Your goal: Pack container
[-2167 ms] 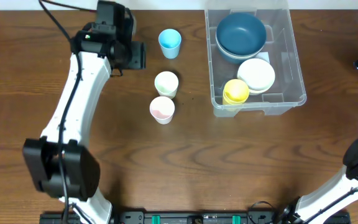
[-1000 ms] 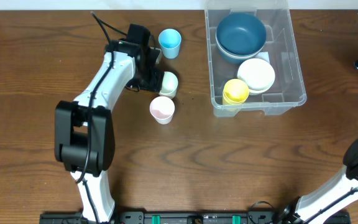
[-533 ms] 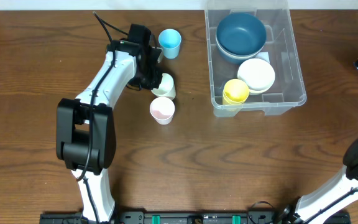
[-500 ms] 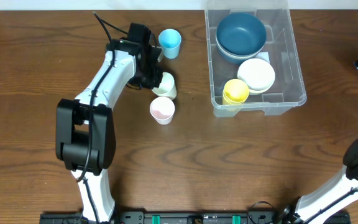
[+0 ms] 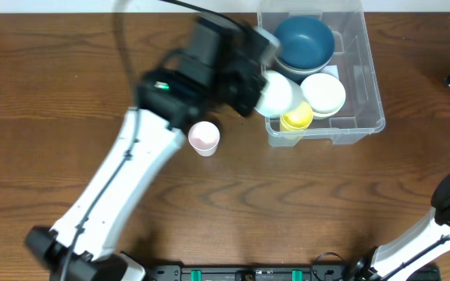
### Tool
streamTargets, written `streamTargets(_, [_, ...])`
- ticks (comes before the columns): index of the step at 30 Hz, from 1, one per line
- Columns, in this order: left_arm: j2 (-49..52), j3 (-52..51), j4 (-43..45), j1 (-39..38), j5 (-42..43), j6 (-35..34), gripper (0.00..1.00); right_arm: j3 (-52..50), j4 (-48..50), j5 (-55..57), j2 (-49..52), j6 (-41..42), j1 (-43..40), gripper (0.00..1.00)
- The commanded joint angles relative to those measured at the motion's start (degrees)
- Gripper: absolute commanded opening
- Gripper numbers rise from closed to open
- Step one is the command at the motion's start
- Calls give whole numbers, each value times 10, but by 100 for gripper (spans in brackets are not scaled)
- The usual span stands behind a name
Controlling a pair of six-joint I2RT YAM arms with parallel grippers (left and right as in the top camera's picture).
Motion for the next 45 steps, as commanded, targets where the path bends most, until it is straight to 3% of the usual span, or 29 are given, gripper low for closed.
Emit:
streamTargets(1, [66,-11,10,-39,-76,11,6,0,-1,-2,-7,6,-2,99])
streamTargets(14, [145,-11,90,-37,-82,3,6,0,-1,-2,-7,6,-2,99])
streamTargets(21, [162,-11,88,-36,-82,3,7,0,-1,-2,-7,6,-2,99])
streamTargets(23, [169,-11,85,-37,-82,3,17,0,-1,-2,-7,6,-2,99])
streamTargets(26, [172,-11,84,-37,-82,3,59,0,-1,-2,-7,6,-2,99])
streamTargets(27, [171,-10,85,-37,-82,3,61,0,-1,-2,-7,6,-2,99])
streamTargets(32, [145,-10,85,-18,-89,-12,63,0,-1,-2,-7,6,-2,99])
streamTargets(38, [75,-10,59,81,-179,-67,70,0,-1,-2,-7,6,-2,99])
streamTargets(45, [67,-13,-171,203,-176,-146,69,0,-1,-2,-7,6,-2,99])
